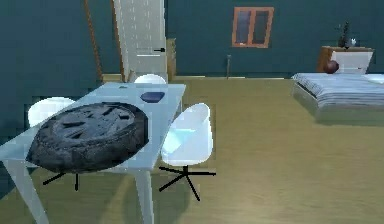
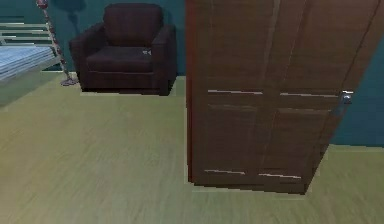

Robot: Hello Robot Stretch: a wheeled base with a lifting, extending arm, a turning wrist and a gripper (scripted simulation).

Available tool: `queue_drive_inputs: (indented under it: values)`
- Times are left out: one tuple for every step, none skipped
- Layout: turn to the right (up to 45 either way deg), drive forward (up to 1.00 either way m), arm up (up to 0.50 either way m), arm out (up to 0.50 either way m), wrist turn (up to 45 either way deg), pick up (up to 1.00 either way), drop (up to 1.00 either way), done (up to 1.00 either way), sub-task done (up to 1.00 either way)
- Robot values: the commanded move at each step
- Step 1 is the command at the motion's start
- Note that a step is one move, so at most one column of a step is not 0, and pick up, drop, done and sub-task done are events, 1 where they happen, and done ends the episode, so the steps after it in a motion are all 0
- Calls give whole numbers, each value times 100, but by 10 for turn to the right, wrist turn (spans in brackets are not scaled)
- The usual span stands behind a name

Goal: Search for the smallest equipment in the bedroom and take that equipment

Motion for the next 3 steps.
queue_drive_inputs:
  values:
    - [330,0,0,0,0,0,0,0,0]
    - [0,100,0,0,0,0,0,0,0]
    - [30,0,0,0,0,0,0,0,0]
